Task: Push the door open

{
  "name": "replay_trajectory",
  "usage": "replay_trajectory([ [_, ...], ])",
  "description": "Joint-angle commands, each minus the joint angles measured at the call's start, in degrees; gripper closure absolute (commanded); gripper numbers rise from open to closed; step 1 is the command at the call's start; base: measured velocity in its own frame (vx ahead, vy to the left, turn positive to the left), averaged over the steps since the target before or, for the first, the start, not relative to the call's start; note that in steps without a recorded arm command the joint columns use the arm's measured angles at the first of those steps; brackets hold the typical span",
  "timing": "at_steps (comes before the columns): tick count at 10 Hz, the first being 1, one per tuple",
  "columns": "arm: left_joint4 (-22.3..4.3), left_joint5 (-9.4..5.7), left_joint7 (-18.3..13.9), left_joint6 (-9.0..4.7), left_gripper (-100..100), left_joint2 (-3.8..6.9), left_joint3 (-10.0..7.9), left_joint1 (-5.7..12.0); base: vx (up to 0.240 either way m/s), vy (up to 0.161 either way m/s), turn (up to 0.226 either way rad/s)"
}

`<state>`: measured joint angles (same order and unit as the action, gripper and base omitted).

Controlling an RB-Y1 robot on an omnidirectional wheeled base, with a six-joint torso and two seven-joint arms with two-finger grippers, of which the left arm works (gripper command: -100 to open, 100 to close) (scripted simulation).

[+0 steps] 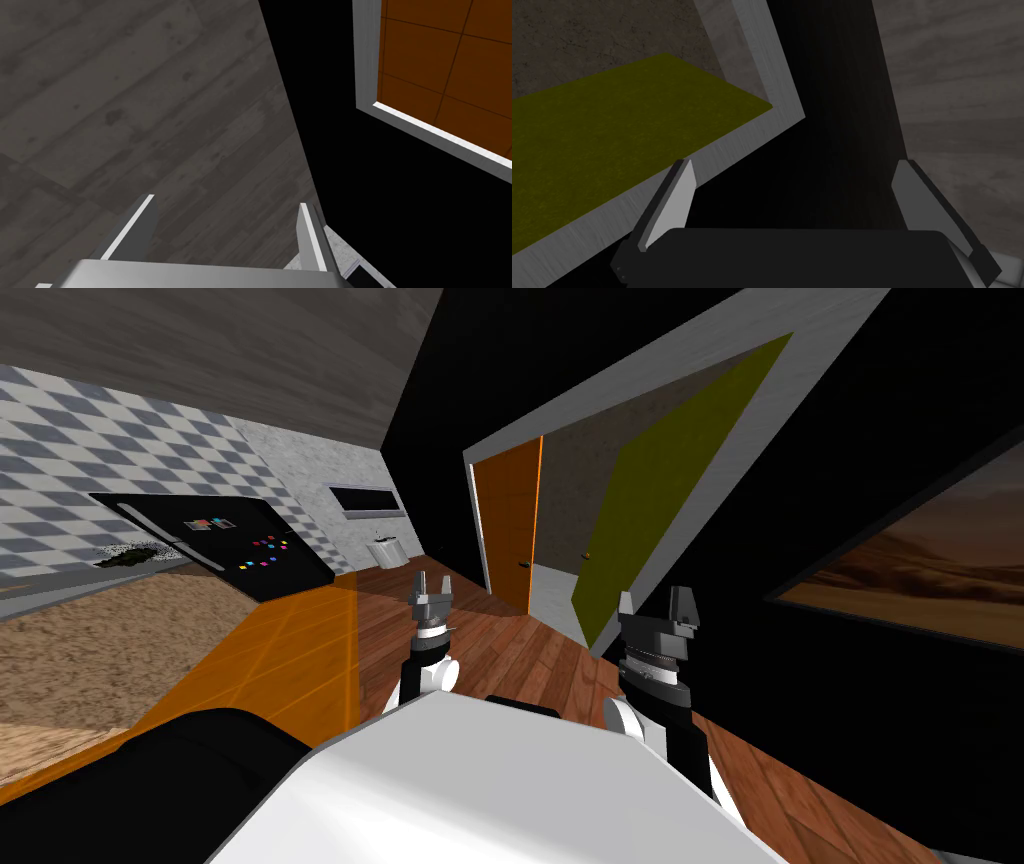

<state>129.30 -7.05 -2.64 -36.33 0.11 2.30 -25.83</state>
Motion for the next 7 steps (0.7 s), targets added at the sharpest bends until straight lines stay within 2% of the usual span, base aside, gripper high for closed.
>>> replay_trajectory([
  [1, -2.01, 0.32, -0.17, -0.21, -100, 0.58, 0.34, 0.76, 0.157, -0.003, -0.004],
  [5, -6.53, 1.03, -0.55, -0.67, -100, 1.63, 1.11, 2.46, 0.152, 0.027, -0.014],
  [7, -9.91, 1.57, -0.84, -1.01, -100, 2.29, 1.69, 3.73, 0.158, 0.013, -0.011],
])
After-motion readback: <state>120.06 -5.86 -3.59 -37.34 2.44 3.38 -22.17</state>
